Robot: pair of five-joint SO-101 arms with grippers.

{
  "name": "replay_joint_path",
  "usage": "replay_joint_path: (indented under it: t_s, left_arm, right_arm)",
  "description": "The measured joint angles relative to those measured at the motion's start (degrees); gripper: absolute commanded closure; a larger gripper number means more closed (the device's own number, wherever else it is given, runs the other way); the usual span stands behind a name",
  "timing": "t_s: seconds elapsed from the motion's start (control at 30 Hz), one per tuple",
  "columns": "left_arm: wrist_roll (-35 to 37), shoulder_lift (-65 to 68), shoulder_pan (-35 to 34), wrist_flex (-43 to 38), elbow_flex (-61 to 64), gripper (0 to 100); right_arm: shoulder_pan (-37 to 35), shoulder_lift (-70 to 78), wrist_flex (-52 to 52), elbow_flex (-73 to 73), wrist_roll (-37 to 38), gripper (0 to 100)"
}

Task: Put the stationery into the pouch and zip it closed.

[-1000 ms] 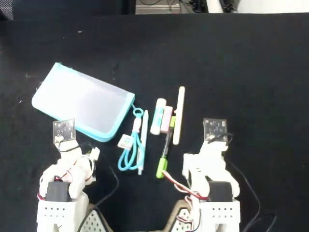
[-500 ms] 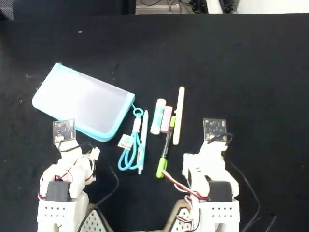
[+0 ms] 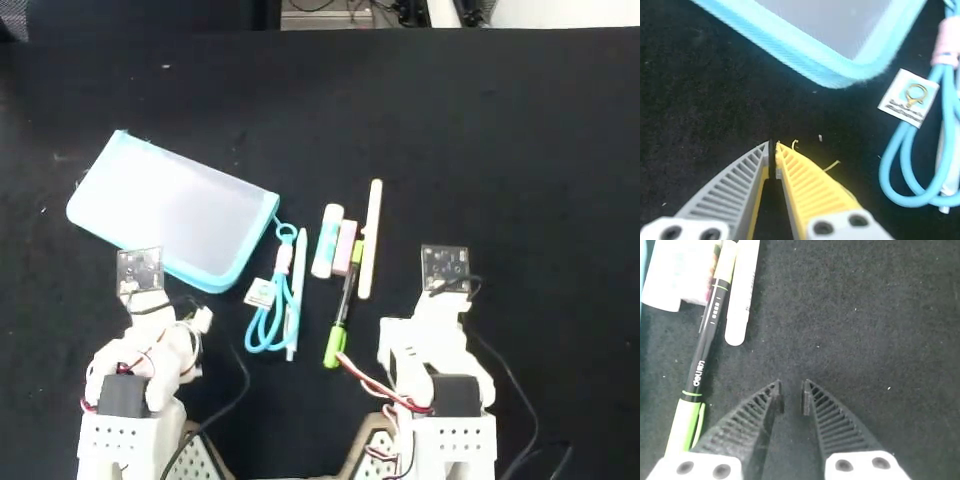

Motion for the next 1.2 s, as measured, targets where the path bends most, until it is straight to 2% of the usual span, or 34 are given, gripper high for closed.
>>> replay_joint_path:
  t_s: [0.23, 0.4, 0.47, 0.53, 0.67, 0.73, 0.83, 0.97, 1.07, 1.2]
  left_arm:
    - [0.0, 0.0, 8.2, 0.0, 0.0, 97]
    - [-2.5, 0.0, 8.3, 0.0, 0.0, 97]
    - [-7.9, 0.0, 5.3, -0.3, 0.0, 97]
    - [-16.4, 0.0, 0.0, -2.1, -1.1, 97]
    - [-36.3, -0.1, -14.5, -11.0, -2.5, 97]
    - [-41.8, -0.1, -18.5, -14.9, -2.6, 97]
    - [-40.5, 0.0, -20.0, -18.3, -2.6, 90]
    - [-29.6, 0.0, -23.5, -20.9, -7.8, 78]
    - [-19.8, 0.0, -26.8, -21.4, -16.7, 79]
    - [-16.4, -0.4, -28.2, -21.5, -28.7, 79]
  right_arm:
    - [0.0, 0.0, 0.0, 0.0, 0.0, 92.3]
    - [0.0, 0.0, 0.0, 0.0, 0.0, 92.3]
    - [0.0, 0.0, 0.0, 0.0, 0.0, 92.3]
    - [0.0, 0.0, 0.0, 0.0, 0.0, 92.3]
    - [0.0, 0.0, 0.0, 0.0, 0.0, 92.3]
    - [0.0, 0.0, 0.0, 0.0, 0.0, 92.2]
    - [0.0, 0.0, 0.0, 0.0, 0.0, 92.2]
    - [0.0, 0.0, 0.0, 0.0, 0.0, 92.3]
    - [0.0, 0.0, 0.0, 0.0, 0.0, 92.1]
    - [-1.0, 0.0, -1.5, 0.0, 0.1, 92.0]
